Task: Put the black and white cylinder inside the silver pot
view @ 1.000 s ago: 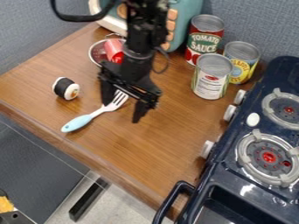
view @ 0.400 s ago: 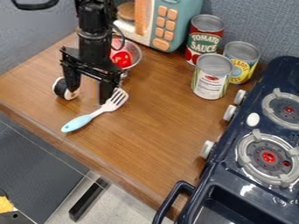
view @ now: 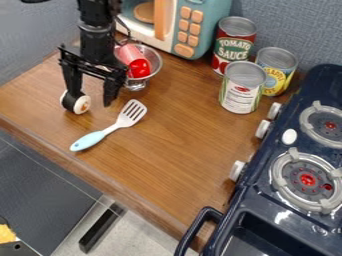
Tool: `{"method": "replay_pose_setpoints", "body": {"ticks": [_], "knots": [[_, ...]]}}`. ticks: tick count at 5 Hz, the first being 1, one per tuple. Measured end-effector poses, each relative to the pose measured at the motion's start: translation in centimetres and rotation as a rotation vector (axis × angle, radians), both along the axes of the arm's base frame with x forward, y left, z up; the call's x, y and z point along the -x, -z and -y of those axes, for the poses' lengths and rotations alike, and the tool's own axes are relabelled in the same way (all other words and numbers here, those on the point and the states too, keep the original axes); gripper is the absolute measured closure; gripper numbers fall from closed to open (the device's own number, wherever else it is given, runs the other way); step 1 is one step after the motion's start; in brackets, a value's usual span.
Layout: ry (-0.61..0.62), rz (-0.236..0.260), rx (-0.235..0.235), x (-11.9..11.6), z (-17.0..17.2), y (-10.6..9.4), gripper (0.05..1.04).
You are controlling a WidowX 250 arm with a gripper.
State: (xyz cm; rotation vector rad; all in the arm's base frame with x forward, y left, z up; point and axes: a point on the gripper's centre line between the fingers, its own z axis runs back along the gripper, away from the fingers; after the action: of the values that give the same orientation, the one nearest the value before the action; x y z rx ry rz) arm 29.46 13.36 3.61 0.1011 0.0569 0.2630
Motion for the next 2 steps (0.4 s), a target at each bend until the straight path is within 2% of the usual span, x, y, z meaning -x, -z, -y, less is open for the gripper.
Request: {"method": "replay_pose_setpoints", "body": {"ticks": [2], "knots": [[0.018,-0.047,-0.019,-0.15,-0.38,0.50,0.083]]}}
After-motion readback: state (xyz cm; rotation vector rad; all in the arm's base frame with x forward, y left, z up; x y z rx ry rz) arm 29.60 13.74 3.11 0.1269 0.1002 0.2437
